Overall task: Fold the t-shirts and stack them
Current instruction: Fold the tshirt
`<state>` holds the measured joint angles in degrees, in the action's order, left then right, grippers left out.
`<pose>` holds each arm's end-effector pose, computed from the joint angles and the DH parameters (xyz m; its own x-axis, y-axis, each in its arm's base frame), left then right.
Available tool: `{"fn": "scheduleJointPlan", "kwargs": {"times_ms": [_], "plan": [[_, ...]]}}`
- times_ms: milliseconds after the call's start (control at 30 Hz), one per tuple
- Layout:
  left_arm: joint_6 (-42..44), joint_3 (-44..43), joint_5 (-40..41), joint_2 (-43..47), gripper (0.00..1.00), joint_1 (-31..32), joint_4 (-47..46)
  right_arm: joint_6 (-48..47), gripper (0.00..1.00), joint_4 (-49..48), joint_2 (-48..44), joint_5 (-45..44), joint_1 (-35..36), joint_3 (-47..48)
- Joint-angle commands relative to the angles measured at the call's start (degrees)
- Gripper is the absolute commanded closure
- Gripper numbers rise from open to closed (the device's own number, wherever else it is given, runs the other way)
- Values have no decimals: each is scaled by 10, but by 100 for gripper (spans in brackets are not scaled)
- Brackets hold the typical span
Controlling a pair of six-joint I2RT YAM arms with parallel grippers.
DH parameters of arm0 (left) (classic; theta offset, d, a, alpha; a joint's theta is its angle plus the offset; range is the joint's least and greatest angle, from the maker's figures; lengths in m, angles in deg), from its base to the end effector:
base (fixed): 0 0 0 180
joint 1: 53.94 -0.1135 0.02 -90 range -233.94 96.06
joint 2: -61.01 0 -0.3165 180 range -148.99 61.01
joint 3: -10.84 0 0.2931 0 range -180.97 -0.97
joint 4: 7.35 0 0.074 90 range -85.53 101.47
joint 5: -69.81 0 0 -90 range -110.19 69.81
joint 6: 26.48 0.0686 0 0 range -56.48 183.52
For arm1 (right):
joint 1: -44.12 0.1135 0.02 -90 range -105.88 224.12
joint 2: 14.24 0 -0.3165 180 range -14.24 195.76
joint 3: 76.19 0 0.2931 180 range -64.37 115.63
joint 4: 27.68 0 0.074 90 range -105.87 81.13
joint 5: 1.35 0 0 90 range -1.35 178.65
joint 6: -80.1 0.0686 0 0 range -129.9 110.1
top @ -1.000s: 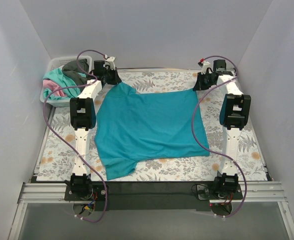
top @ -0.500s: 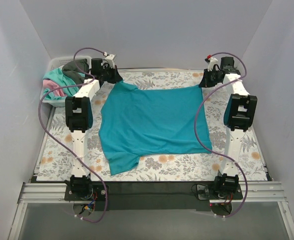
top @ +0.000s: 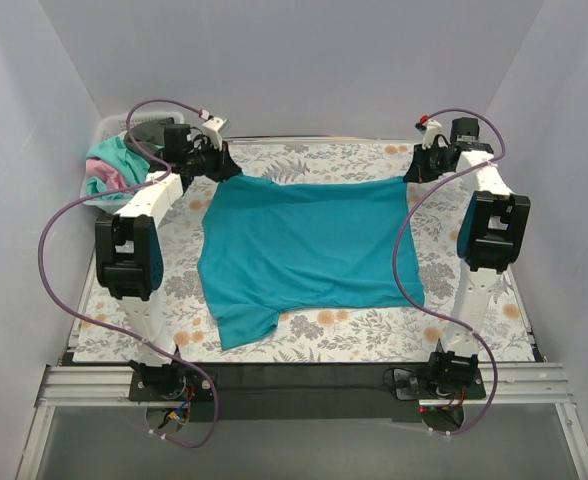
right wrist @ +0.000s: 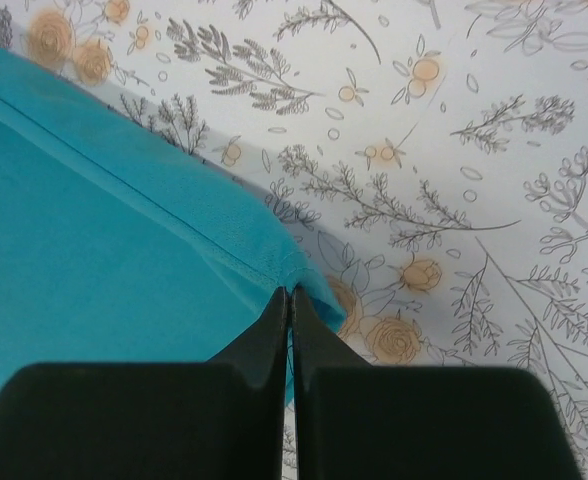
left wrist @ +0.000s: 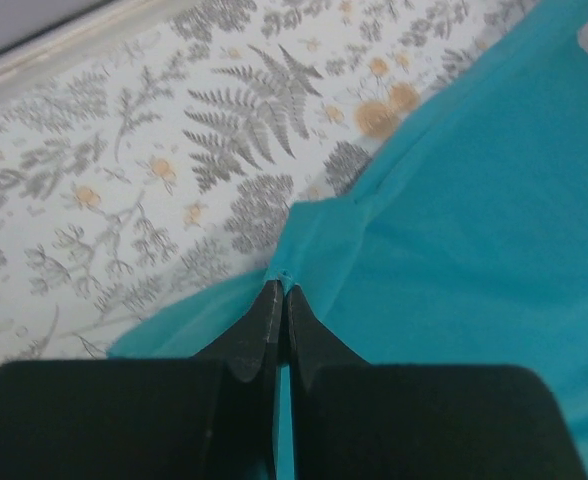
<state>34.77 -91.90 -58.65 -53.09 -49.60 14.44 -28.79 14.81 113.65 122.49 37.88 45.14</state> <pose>0.5387 -0.0837 0.2748 -0.7563 -0.3203 -0.5704 0.2449 0.6699 -0.7009 0.5921 -0.0263 0.2309 -0.6221 -0.2025 -0.7563 -0.5009 0.8453 0.1858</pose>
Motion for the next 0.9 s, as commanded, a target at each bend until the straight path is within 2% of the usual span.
{"fn": "scheduleJointPlan", "kwargs": {"times_ms": [0,100,500,867], "plan": [[31,65,-14,74,100,1,10,-28,99,18,-45,17,-9,-21],[31,105,-6,108,100,-4,9,-34,99,27,-60,29,-17,-37],[49,131,-16,137,100,-13,38,-73,99,54,-114,40,-22,-103],[98,245,-18,185,100,-9,75,-113,99,61,-114,30,-22,-170]]}}
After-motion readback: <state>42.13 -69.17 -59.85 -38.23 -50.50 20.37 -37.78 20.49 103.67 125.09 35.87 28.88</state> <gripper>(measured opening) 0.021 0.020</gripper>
